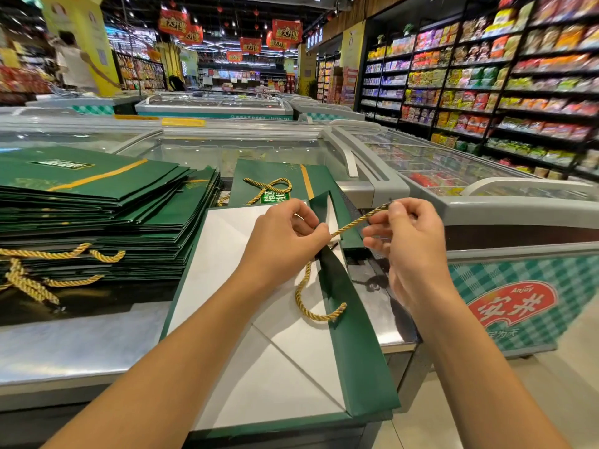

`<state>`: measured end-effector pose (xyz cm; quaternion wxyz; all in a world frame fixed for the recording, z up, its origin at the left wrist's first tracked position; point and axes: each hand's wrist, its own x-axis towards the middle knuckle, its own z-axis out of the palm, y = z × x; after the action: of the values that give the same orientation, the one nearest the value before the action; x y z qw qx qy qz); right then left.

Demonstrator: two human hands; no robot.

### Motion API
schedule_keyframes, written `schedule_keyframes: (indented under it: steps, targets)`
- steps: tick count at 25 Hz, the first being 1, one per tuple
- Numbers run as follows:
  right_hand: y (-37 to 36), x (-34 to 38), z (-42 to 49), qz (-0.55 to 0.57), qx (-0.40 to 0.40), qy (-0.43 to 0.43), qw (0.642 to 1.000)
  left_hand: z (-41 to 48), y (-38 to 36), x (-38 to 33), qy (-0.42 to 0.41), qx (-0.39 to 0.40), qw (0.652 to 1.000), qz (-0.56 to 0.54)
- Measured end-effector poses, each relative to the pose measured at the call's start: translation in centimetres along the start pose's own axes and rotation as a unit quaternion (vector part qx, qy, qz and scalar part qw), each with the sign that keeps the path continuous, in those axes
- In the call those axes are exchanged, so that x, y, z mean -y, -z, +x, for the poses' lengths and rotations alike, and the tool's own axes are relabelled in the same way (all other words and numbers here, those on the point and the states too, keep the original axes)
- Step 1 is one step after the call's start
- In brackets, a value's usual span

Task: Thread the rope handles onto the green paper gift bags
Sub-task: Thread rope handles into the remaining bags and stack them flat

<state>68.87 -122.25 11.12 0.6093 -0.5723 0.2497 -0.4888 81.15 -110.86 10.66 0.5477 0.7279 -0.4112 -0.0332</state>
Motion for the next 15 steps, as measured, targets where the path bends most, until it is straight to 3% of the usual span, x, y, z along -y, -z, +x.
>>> schedule_keyframes:
  steps: [3,10,15]
  targets:
    - [0.4,0.0,0.3,0.017,-0.057,0.013,0.998,0.0,-0.2,0.2,-0.005,-0.002,1.000,0.008]
    - [0.5,-0.7,0.5,-0.045,-0.020,0.009,0.999,0.0,0.0,0.6,-0.012,0.076,0.996,0.044]
    - [0.5,-0.6,0.1,-0.076,0.003,0.053,0.996,-0.5,1.2,0.1,-0.029,0.141,0.987,0.074]
